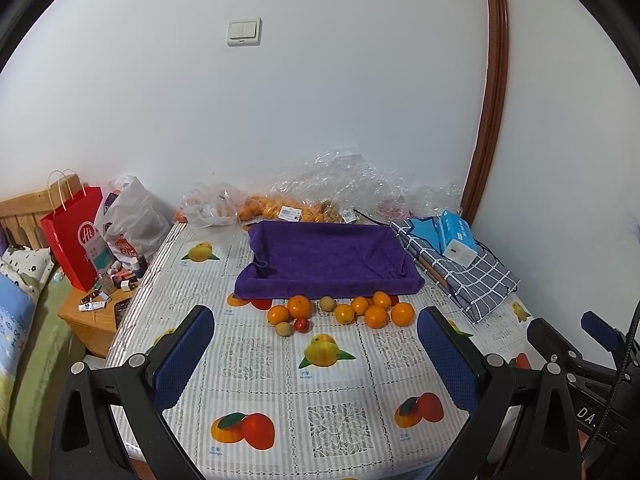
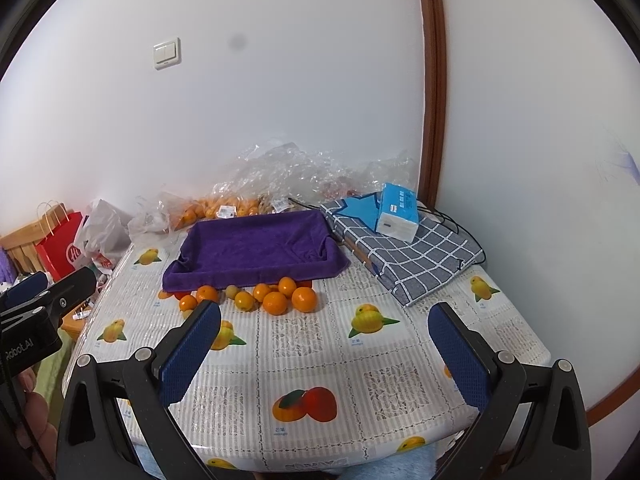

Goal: Organize fruits

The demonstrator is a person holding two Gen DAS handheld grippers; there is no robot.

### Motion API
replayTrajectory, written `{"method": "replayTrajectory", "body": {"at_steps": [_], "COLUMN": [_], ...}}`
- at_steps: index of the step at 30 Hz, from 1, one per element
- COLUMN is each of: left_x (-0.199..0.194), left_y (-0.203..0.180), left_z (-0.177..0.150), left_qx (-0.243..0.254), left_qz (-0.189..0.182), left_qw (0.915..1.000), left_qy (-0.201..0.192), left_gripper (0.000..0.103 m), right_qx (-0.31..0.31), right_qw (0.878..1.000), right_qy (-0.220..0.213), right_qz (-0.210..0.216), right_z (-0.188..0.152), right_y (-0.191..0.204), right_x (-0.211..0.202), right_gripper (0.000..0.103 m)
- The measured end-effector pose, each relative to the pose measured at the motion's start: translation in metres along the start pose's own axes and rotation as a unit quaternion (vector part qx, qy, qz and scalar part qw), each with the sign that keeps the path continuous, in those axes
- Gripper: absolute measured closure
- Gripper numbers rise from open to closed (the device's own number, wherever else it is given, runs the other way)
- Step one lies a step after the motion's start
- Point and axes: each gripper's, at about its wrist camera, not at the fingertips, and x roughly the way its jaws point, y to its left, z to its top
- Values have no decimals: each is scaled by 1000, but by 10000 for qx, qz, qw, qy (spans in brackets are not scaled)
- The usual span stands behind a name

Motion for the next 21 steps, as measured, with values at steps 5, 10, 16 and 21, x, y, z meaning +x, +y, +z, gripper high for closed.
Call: {"method": "replayTrajectory", "body": {"at_steps": [5, 10, 16, 21], "left_x": [2, 14, 45, 85], "left_y": [1, 3, 6, 17], "left_z": [2, 1, -3, -16], "left_qx": [31, -40, 54, 303], "left_qz": [32, -81, -53, -108], "left_qw": [10000, 10000, 9999, 9988], "left_qy": [-12, 15, 102, 358], "left_gripper": [1, 1, 4, 4], "right_qx": [26, 78, -108, -138], "right_qw": [9999, 9999, 9999, 9989], "right_qy": [-153, -58, -29, 435], "right_qz": [67, 27, 103, 123], "right_z": [-4, -7, -8, -18], "right_y": [-2, -8, -9, -13], "right_x": [0, 14, 34, 83], "right_gripper": [1, 1, 1, 1]}}
